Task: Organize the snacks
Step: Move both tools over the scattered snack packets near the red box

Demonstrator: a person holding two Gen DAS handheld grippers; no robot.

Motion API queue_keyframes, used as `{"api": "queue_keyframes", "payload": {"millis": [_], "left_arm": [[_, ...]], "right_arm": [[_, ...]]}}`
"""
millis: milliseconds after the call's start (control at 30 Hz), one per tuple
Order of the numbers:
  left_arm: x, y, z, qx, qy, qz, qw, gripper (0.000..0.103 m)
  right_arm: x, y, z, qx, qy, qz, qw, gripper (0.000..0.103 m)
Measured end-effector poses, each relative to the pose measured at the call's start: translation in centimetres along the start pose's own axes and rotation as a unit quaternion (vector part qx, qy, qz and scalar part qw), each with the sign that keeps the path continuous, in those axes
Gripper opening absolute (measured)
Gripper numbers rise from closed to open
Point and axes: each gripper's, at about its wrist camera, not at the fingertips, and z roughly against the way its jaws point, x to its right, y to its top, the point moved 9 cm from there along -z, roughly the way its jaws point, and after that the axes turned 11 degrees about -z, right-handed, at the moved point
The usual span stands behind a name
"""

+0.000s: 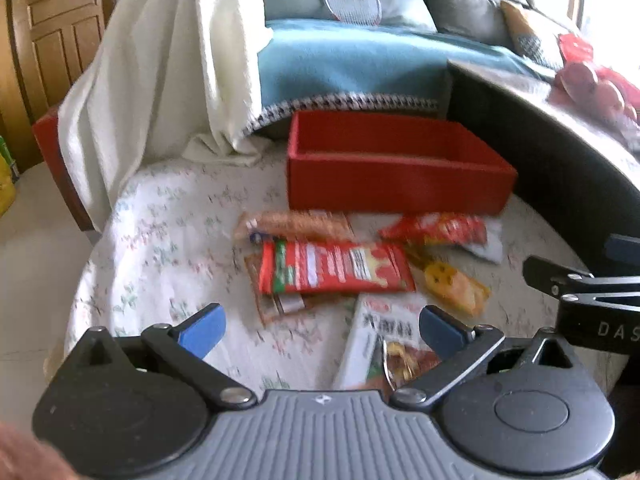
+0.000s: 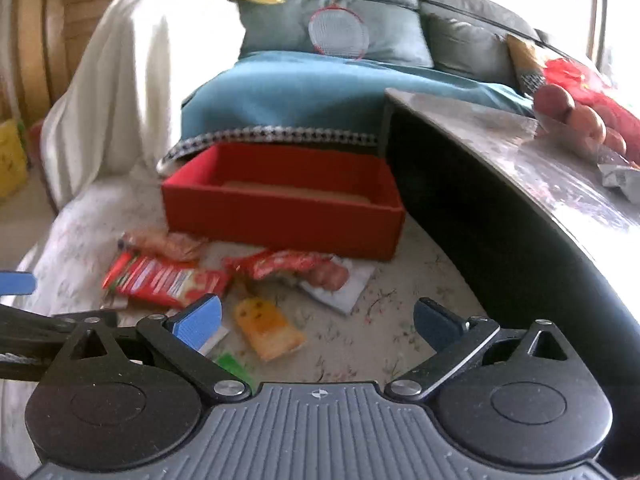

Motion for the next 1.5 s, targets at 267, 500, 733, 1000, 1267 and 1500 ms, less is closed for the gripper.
{"api": "queue_keyframes", "payload": {"millis": [267, 500, 733, 1000, 1267, 1500], "left_arm": [[1.1, -1.1, -0.1, -0.008, -0.007, -0.025, 0.9996, 0.098], [2.8, -1.7, -0.5, -0.017, -0.011, -0.070, 0.9973, 0.098], [2.3, -2.1, -1.4, -0.038, -0.002, -0.056, 0.9977, 0.097], [1.7, -2.2, -1.7, -0.046, 0.002, -0.044, 0.9980, 0.096], [1.4, -2.1, -1.6, -0.046, 0.007, -0.039, 0.9981, 0.095], [1.4, -2.3, -1.8, -0.050, 0.008, -0.040, 0.9979, 0.095]], "right_arm": [[0.3, 0.6, 3.4, 0.089, -0.017, -0.013, 0.996, 0.103], [0.1, -0.7, 1.3, 0.021, -0.002, -0.013, 1.000, 0.103], [2.0, -2.8, 0.6, -0.027, -0.045, -0.035, 0.998, 0.103], [1.1, -3.7, 0.2, -0.045, -0.052, -0.010, 0.998, 0.103], [0.8, -3.9, -0.1, -0.055, -0.046, -0.015, 0.997, 0.103], [0.9, -4.2, -0.4, -0.068, -0.040, -0.026, 0.997, 0.103]]}}
